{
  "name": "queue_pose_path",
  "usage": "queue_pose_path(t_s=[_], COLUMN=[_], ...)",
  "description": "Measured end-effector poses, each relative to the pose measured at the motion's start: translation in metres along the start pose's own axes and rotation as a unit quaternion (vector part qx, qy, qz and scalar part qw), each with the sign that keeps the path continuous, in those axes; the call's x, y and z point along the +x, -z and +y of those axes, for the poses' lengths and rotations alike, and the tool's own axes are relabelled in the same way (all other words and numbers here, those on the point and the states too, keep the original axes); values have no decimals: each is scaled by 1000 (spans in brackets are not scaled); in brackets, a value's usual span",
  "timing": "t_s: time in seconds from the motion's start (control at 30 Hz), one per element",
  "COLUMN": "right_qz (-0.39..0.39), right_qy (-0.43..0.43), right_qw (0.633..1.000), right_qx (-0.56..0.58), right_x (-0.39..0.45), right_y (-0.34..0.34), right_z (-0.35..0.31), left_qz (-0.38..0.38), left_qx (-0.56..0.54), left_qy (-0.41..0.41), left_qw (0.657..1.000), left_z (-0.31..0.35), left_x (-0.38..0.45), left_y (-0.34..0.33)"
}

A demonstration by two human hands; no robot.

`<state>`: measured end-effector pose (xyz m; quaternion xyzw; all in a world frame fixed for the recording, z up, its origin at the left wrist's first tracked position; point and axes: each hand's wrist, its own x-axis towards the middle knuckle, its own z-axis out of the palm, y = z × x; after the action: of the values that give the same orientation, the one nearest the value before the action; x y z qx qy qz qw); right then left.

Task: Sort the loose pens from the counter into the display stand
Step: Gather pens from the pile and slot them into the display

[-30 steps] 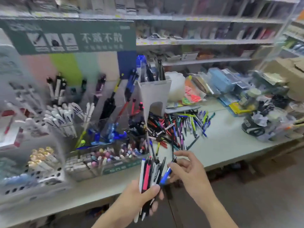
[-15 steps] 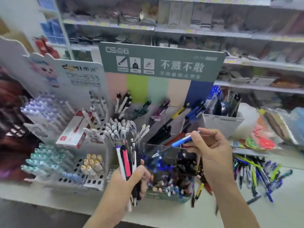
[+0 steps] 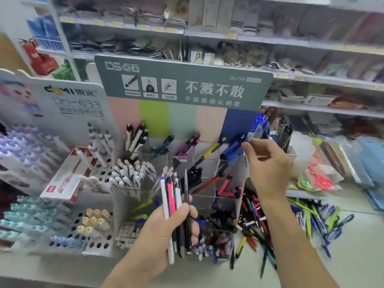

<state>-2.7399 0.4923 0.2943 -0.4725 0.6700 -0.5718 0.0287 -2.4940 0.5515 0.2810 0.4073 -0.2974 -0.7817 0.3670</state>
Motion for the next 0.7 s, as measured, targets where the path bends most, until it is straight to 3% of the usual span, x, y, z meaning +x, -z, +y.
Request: queue_pose_path(t_s=[0.1, 0.17, 0.23, 0.3, 0.37, 0.43, 0.53, 0.7], right_qz=[5, 26, -54, -218, -313, -323, -346, -402], right_qy=[28, 7, -34, -78, -84, -78, -91, -191], right_qw=[997, 999, 997, 969, 943, 943, 934, 895], right_qx=[-67, -36, 34, 85, 77, 33, 16, 36], right_x=[-7, -26, -55, -82, -103, -113, -125, -136], right_y=[0, 8, 14, 15, 11, 8, 7, 3], right_z=[-11, -30, -50, -65, -66, -64, -64, -61], left_qz=[-43, -65, -75, -106, -118, -146, -193, -178], left_qx=[-27, -39, -12, 54, 159, 221, 207, 171], left_qy=[16, 32, 50, 58, 22, -2, 15, 63], left_qw=[999, 997, 996, 991, 980, 964, 959, 967], left_z=[-1, -1, -3, -6, -10, -9, -11, -16], left_x=[0, -1, 1, 3, 4, 2, -1, 0], left_y=[1, 1, 7, 12, 18, 23, 35, 62])
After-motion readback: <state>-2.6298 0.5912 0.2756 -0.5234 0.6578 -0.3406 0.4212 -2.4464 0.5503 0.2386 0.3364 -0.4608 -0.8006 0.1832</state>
